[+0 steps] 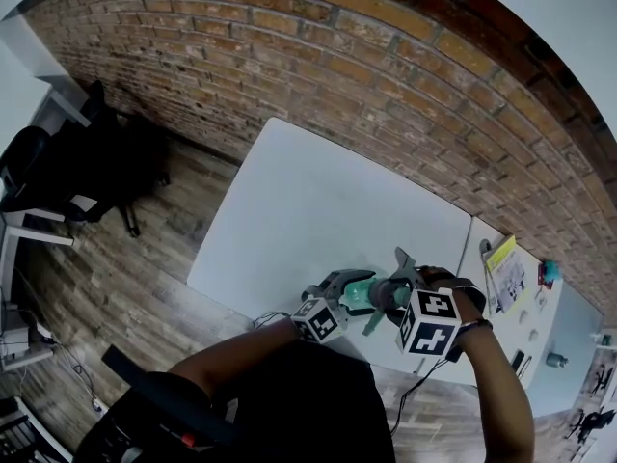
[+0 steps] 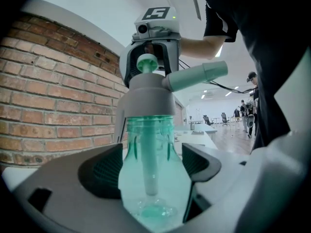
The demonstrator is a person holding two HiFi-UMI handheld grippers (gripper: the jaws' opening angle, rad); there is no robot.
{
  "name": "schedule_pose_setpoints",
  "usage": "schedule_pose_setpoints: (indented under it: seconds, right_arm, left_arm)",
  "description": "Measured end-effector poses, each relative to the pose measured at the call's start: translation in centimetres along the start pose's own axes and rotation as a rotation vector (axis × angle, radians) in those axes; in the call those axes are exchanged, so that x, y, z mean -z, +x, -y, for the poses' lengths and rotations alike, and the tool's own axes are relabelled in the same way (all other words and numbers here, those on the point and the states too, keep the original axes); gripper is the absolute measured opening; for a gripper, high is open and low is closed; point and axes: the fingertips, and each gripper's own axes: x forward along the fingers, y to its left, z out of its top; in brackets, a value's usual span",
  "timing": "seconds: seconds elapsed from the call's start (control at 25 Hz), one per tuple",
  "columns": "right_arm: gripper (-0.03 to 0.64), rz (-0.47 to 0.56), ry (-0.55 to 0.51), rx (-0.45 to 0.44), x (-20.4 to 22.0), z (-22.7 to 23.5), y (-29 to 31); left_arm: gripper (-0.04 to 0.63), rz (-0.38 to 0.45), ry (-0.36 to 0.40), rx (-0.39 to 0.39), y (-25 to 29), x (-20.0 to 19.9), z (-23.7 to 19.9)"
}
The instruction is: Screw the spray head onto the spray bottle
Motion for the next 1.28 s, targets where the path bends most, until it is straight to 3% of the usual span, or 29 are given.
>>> schedule_pose_setpoints:
  seconds: [0.32, 0.56, 0.68, 0.76, 0.88, 0.96, 1.08, 1.28]
  right_arm:
    - [0.261, 0.043, 0.252, 0.051, 0.0, 0.3, -0.1]
    - [0.261, 0.08, 0.236, 0.068, -0.1, 0.4, -0.4]
    - [0.261, 0.146, 0.167, 0.07, -1.3, 0.3, -2.0]
    - [0.262, 0.162, 0.049, 0.07, -2.1, 0.1, -3.2]
    - [0.261, 0.058, -0.199, 0.067, -1.6, -0.6, -3.7]
    - [0.261, -0.006, -0.31, 0.046, -1.2, -1.1, -3.2]
    - [0.261, -0.026, -0.394, -0.006, -1.0, -1.8, -1.9]
    - [0.261, -0.115, -0.5, 0.032, 0.1, -0.9, -0.1]
  left_arm:
    - [0.362, -0.003, -0.008, 0.009, 0.0, 0.1, 0.2]
    - [0.362, 0.016, -0.001, 0.001, 0.0, -0.1, 0.0]
    - [0.362, 0.016, -0.001, 0.004, 0.0, 0.0, 0.1]
    - [0.362, 0.018, 0.0, 0.0, 0.0, 0.1, 0.0]
    - [0.362, 0.021, 0.0, 0.002, 0.1, 0.0, 0.1]
    - [0.362, 0.025, -0.004, 0.005, 0.1, -0.2, 0.0]
    - [0.362, 0.017, -0.002, 0.008, 0.1, -0.1, 0.1]
    - [0.362, 0.007, -0.006, 0.015, 0.1, -0.1, 0.1]
